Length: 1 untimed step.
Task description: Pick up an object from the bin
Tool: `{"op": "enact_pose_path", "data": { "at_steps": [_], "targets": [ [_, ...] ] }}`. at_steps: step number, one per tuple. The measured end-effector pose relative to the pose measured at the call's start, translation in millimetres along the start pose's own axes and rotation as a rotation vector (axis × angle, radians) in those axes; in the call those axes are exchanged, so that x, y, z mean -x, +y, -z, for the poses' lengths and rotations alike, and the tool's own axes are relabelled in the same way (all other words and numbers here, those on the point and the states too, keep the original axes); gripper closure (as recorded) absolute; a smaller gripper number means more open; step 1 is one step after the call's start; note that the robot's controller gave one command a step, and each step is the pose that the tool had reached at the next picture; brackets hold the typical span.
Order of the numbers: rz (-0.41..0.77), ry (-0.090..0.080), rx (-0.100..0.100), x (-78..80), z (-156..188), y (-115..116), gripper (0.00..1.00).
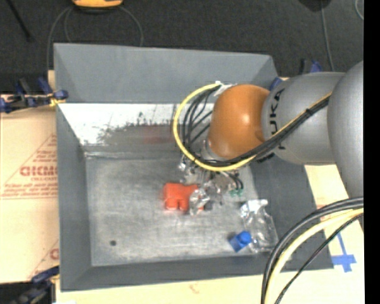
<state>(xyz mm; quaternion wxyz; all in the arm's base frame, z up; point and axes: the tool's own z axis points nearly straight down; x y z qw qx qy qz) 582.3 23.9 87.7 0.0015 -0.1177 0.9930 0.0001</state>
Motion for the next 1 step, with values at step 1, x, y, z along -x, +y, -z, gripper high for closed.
{"op": "enact_pose_path", "data": {
  "at_steps": [1],
  "targets": [
    [0.028,-0.009,-0.005,15.4,131.7,-16.5,1.0]
  ]
}}
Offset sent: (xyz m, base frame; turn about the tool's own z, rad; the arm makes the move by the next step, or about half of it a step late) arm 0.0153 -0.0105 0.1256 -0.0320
